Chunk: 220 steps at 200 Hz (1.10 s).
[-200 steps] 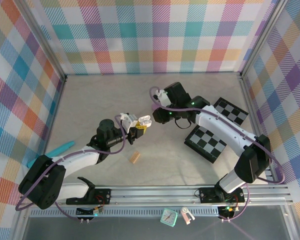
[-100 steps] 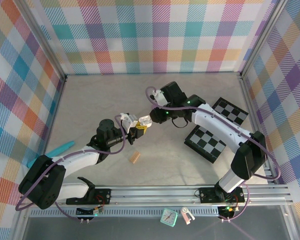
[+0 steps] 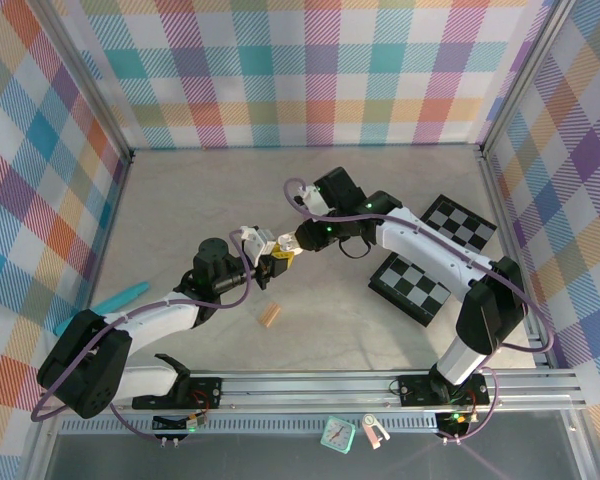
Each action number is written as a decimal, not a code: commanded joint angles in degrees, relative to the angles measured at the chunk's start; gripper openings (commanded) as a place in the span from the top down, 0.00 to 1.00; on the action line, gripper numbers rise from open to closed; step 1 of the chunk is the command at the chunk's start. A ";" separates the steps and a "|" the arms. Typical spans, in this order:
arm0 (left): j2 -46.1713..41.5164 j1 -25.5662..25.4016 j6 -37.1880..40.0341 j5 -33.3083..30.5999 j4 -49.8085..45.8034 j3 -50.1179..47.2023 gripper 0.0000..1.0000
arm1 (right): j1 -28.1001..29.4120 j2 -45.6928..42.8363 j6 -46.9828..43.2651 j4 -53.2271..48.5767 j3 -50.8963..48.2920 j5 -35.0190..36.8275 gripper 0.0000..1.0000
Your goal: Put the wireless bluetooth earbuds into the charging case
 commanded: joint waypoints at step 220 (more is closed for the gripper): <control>1.02 -0.55 0.42 -0.39 3.59 2.35 1.00 | 0.40 -5.13 3.80 -0.82 -1.42 -3.25 0.50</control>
